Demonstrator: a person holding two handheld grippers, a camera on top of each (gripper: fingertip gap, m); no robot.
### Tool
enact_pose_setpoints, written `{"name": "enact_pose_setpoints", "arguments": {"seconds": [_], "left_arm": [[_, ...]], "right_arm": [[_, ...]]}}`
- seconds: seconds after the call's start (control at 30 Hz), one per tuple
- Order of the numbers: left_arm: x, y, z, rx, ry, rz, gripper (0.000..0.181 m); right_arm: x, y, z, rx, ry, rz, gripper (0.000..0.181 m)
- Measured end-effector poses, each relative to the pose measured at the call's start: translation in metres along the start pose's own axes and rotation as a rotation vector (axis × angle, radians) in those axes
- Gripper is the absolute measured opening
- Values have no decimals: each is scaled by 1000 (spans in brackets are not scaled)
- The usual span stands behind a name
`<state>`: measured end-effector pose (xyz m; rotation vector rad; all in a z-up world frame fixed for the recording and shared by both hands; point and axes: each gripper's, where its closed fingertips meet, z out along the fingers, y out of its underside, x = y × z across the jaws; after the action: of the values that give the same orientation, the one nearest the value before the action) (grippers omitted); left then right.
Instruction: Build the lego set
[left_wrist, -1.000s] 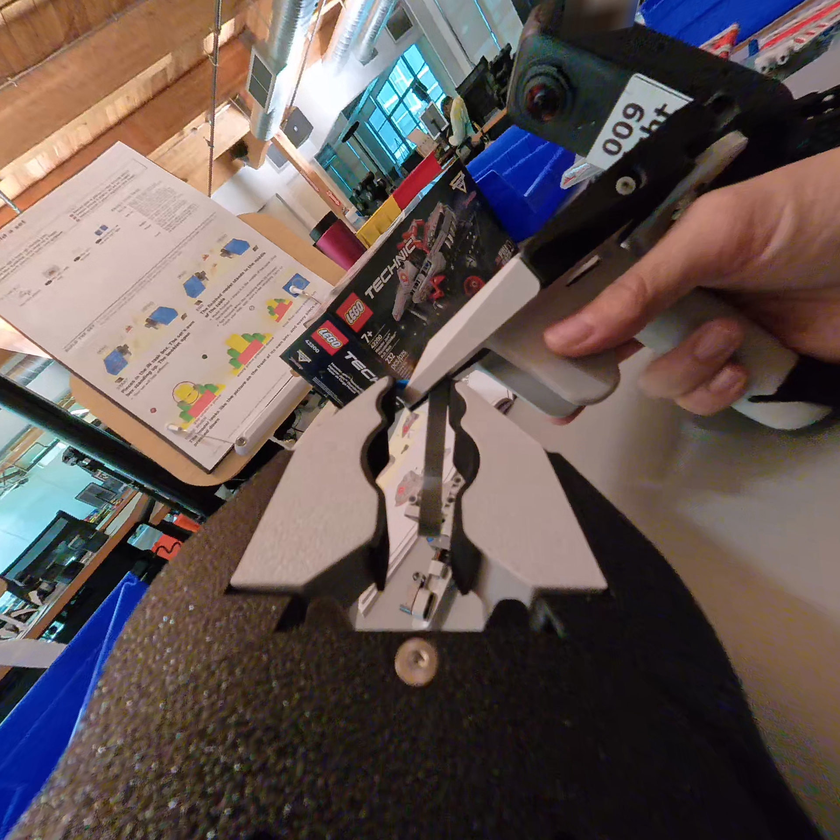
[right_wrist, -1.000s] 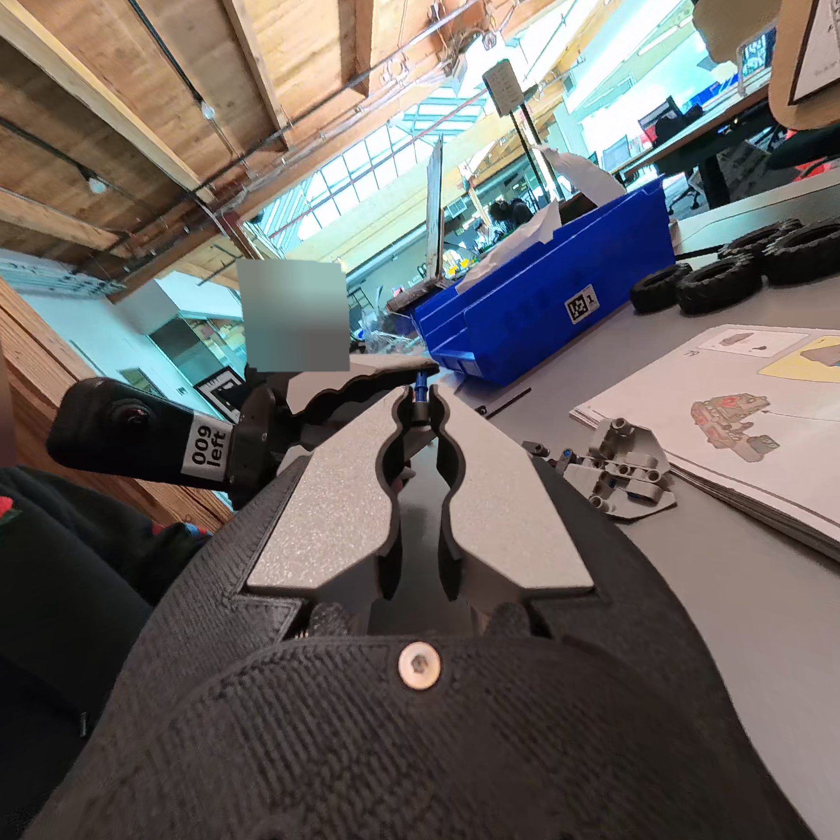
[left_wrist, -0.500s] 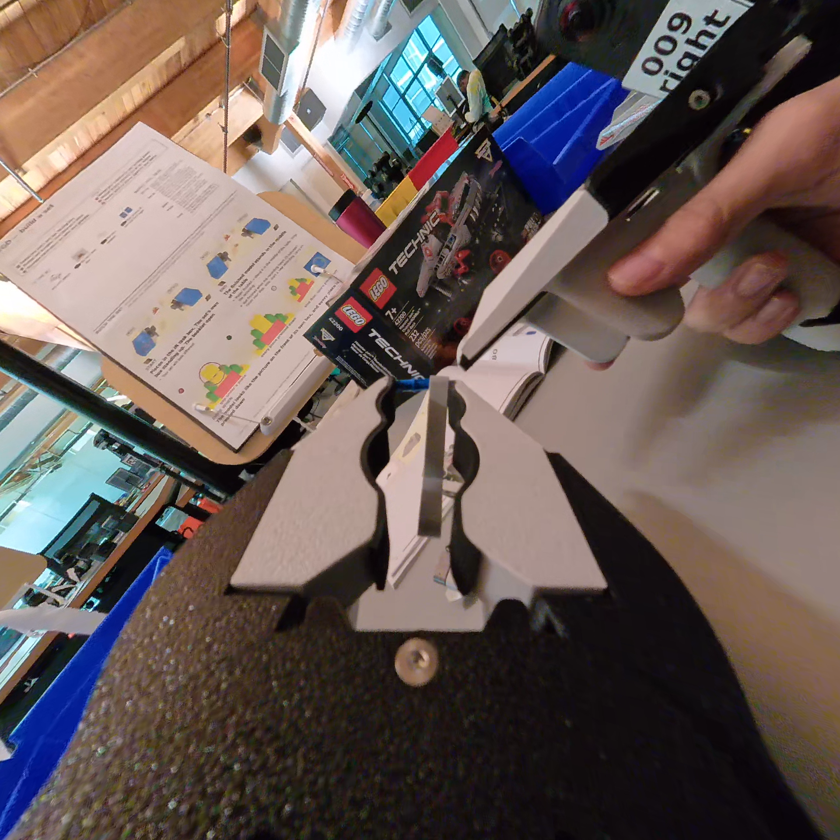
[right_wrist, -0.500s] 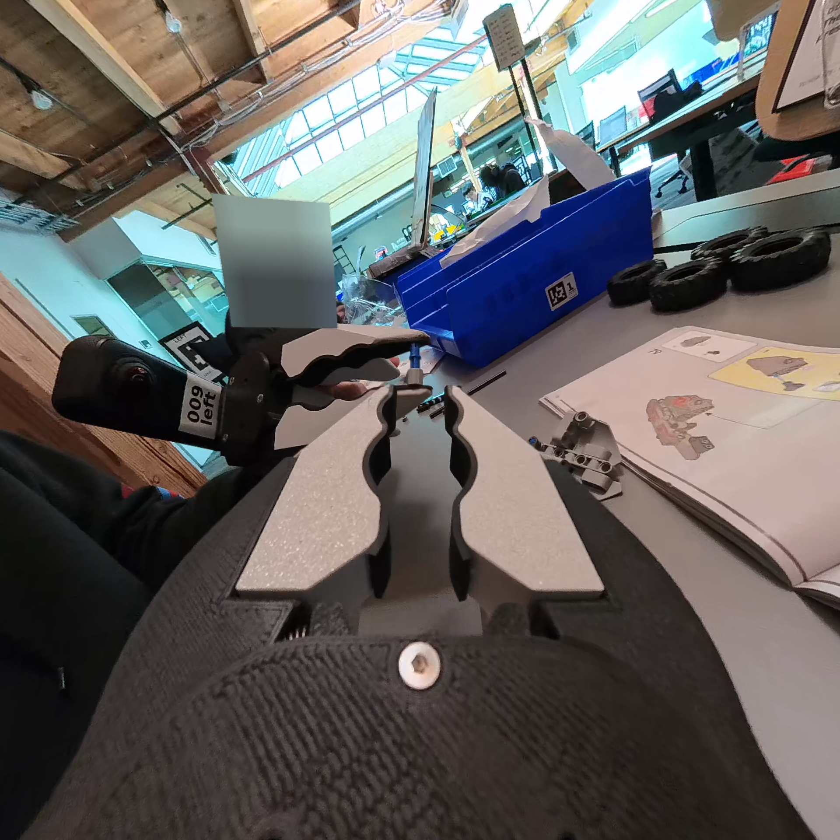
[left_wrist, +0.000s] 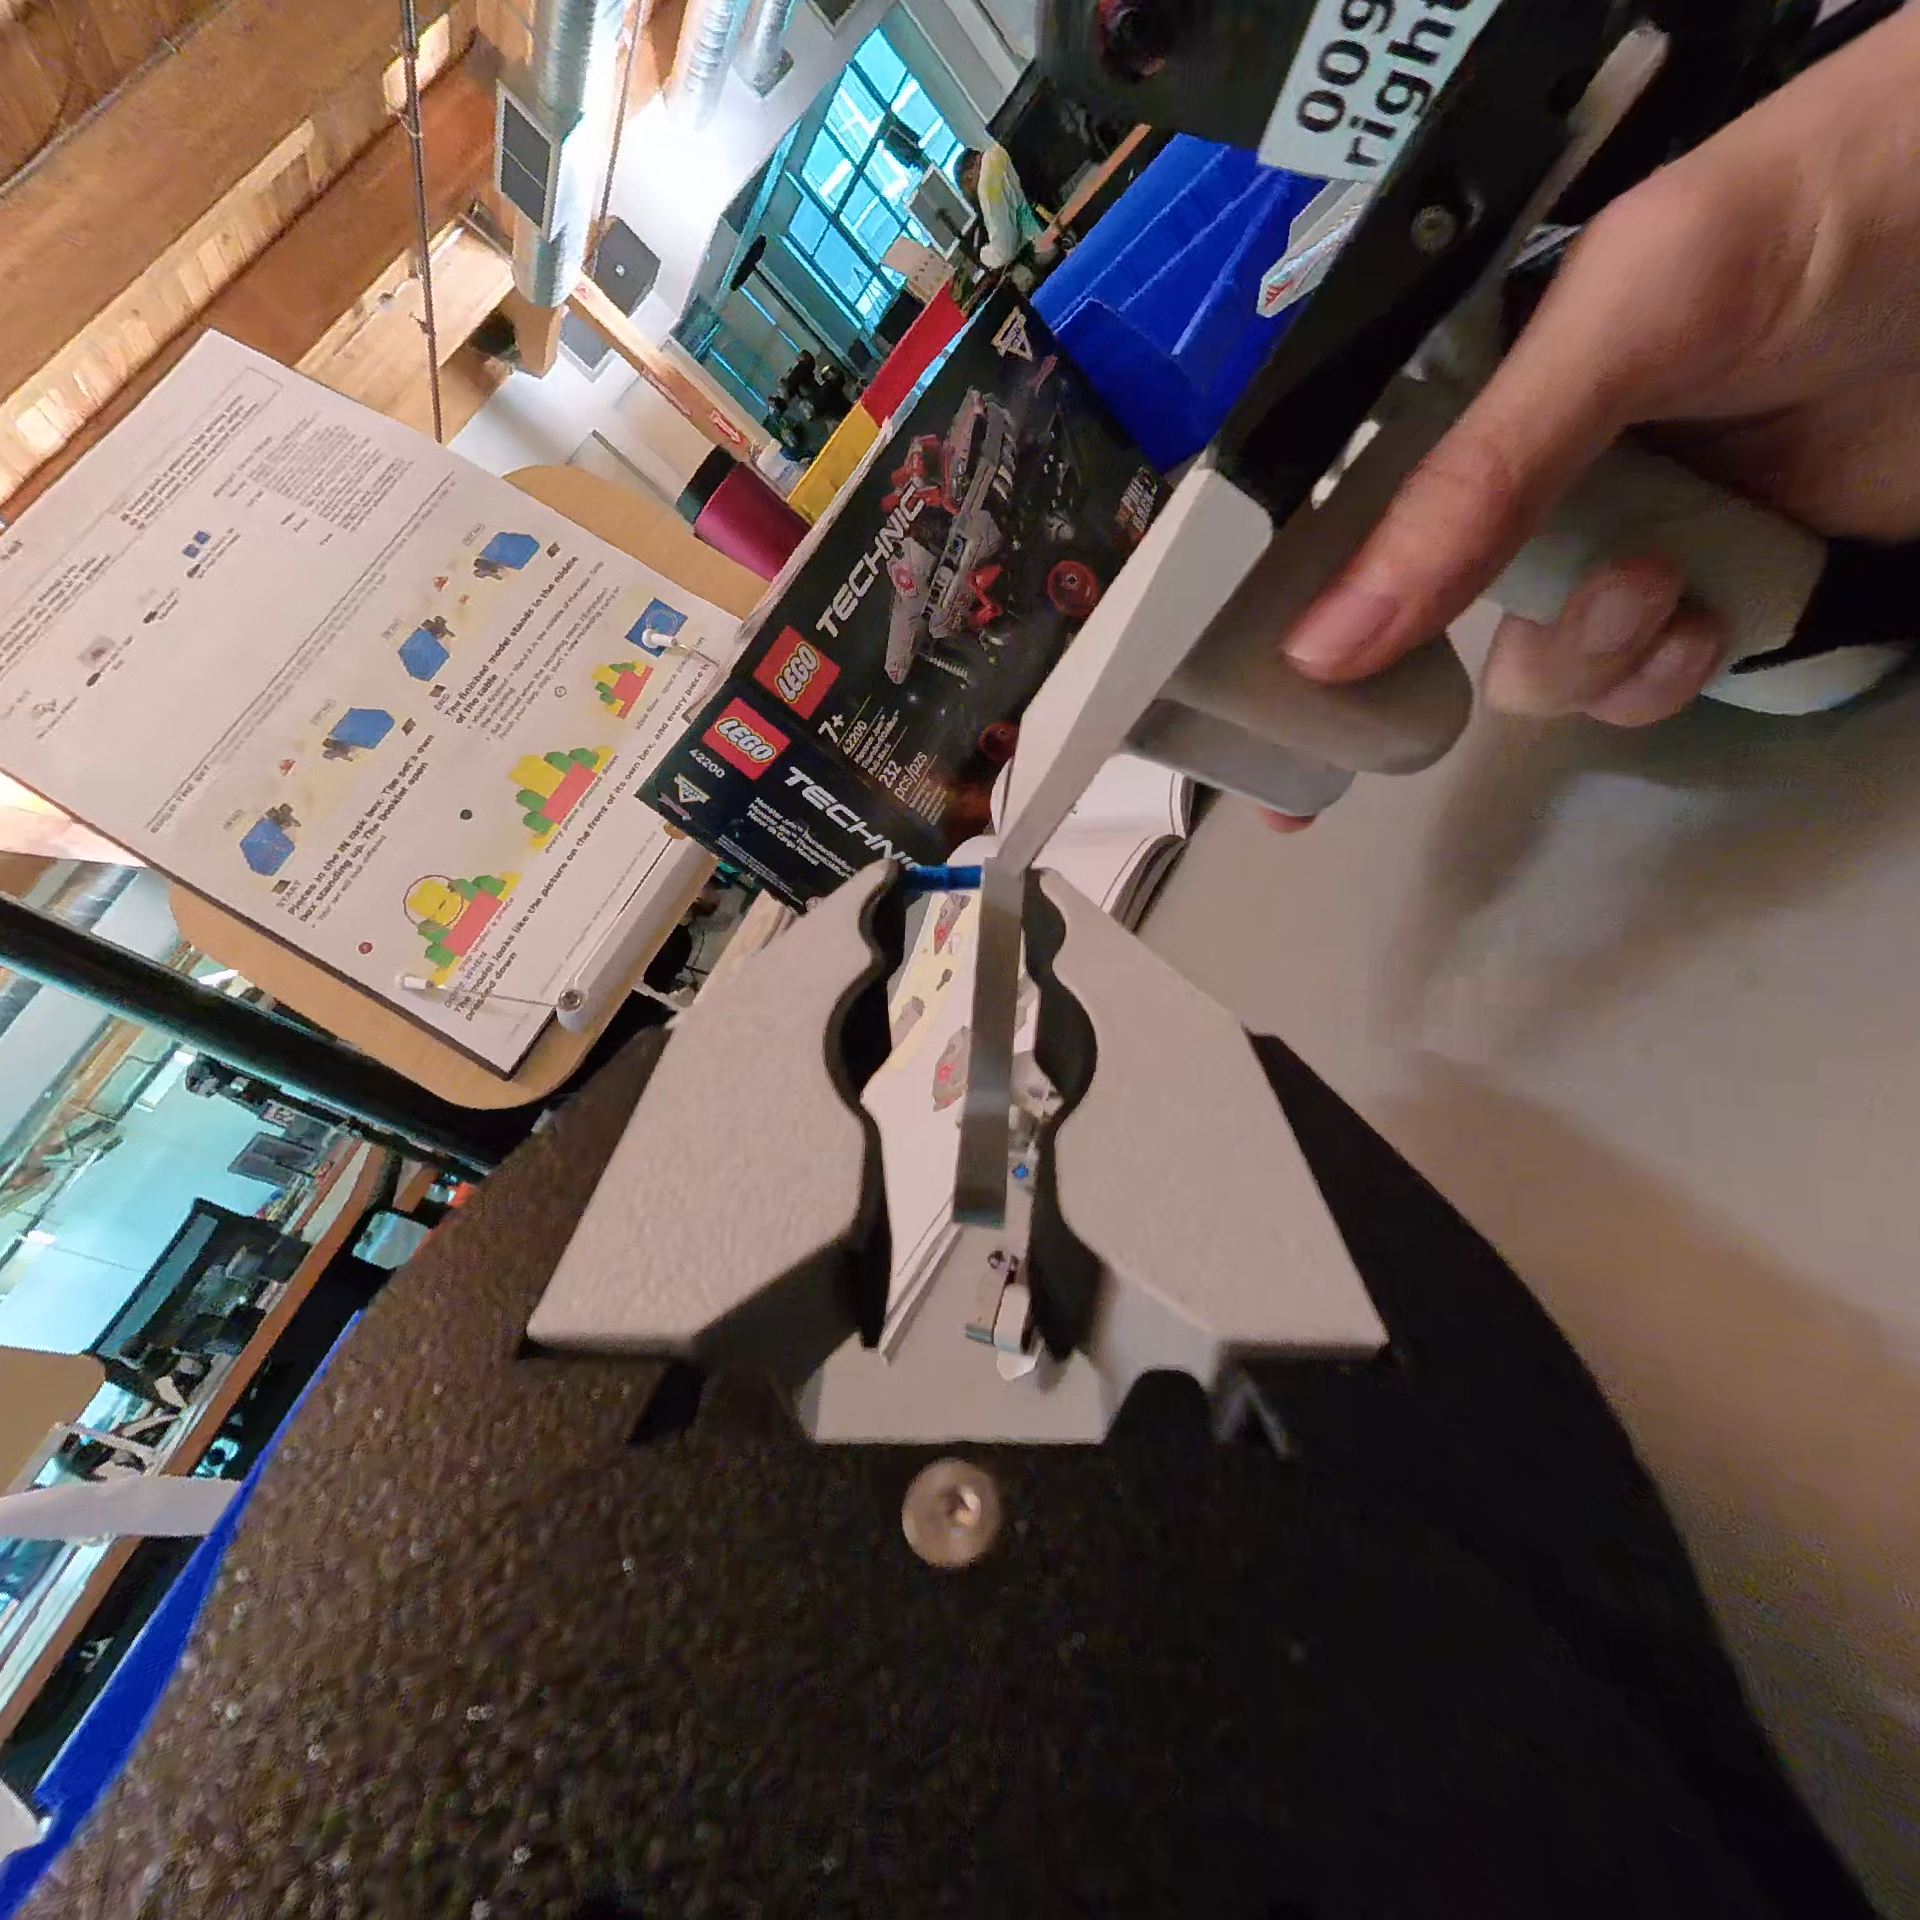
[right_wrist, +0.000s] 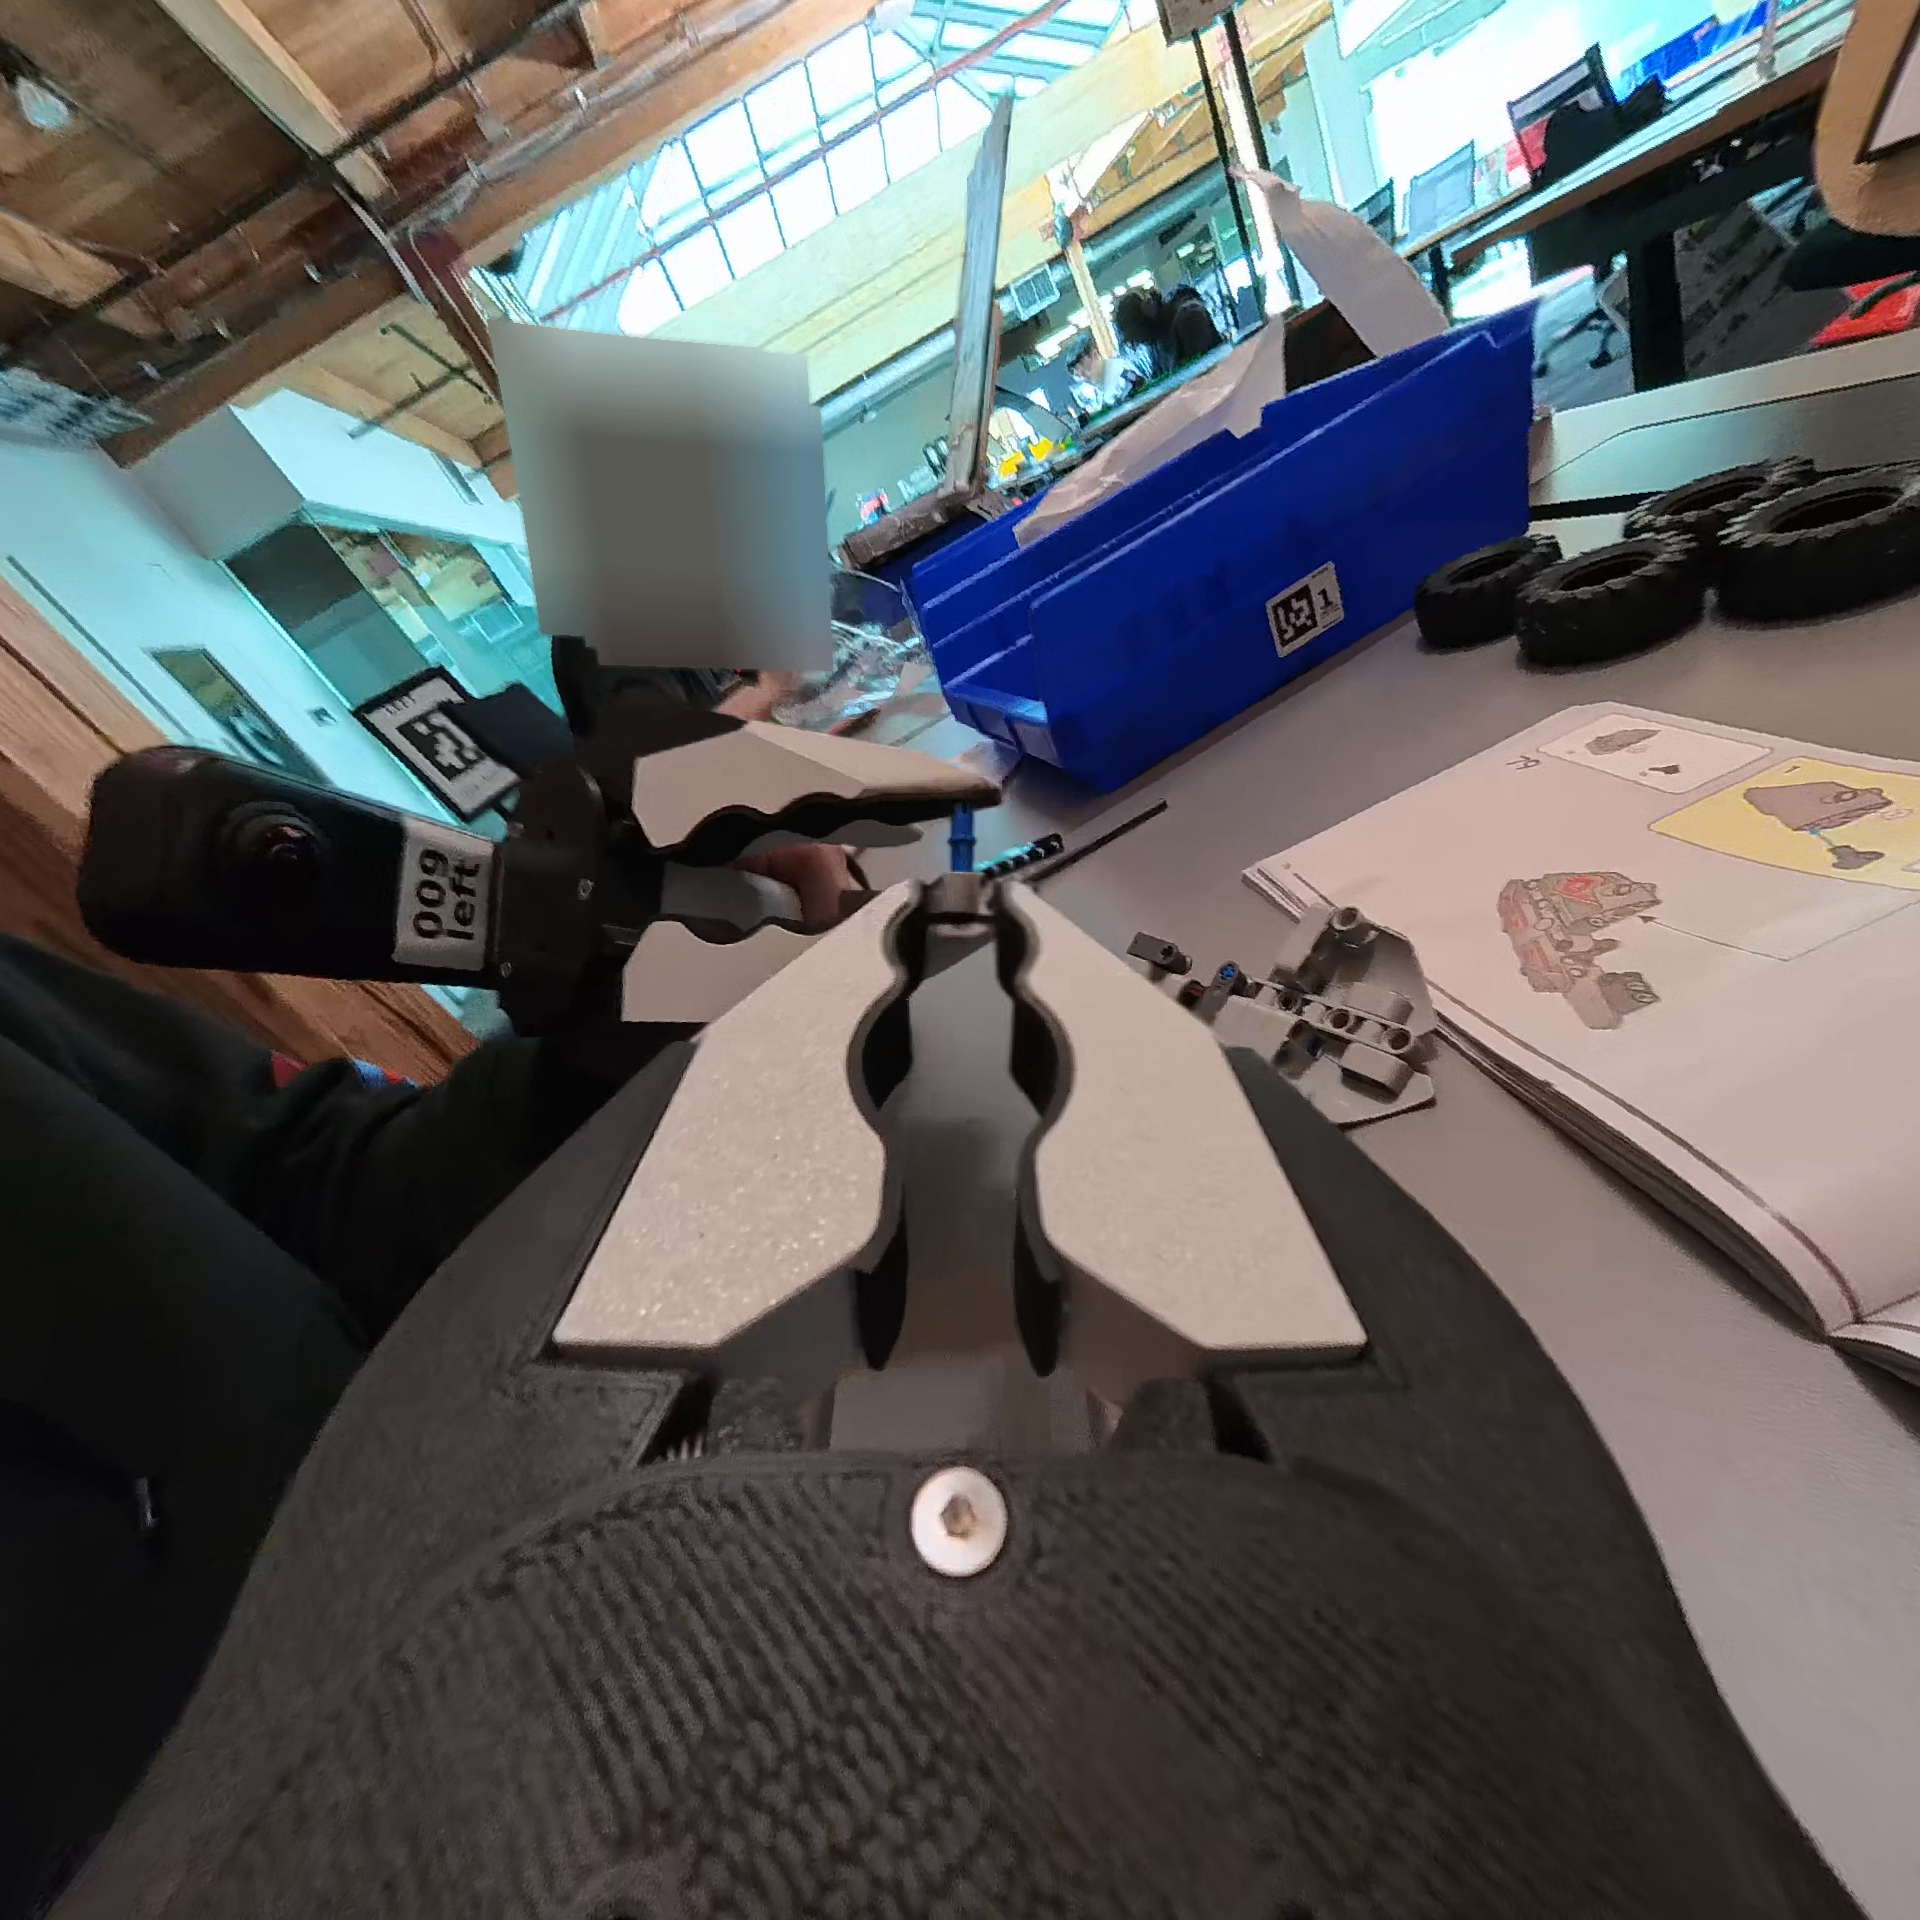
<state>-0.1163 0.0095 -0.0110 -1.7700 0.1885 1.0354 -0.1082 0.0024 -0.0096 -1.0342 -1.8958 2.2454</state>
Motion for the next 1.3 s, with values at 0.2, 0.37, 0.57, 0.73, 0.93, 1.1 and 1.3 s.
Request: {"name": "enact_pose_setpoints", "arguments": {"seconds": [0.2,0.37,0.57,0.73,0.93,1.1,1.3], "left_arm": [[8,1,1,-5,42,51,19],[15,1,1,4,82,64,19],[18,2,2,-10,100,70,18],[17,4,3,-50,84,57,19],[19,7,3,-66,101,73,19],[21,6,3,-24,125,60,19],[29,6,-1,4,204,48,28]], "right_arm": [[0,9,3,-71,31,-65,6],[0,15,3,-123,12,-55,6],[-2,21,2,-153,-28,37,6],[1,20,3,-133,-16,79,6],[2,21,5,-134,-7,103,6],[4,24,3,-157,-2,102,6],[4,26,2,-171,-24,142,6]]}}
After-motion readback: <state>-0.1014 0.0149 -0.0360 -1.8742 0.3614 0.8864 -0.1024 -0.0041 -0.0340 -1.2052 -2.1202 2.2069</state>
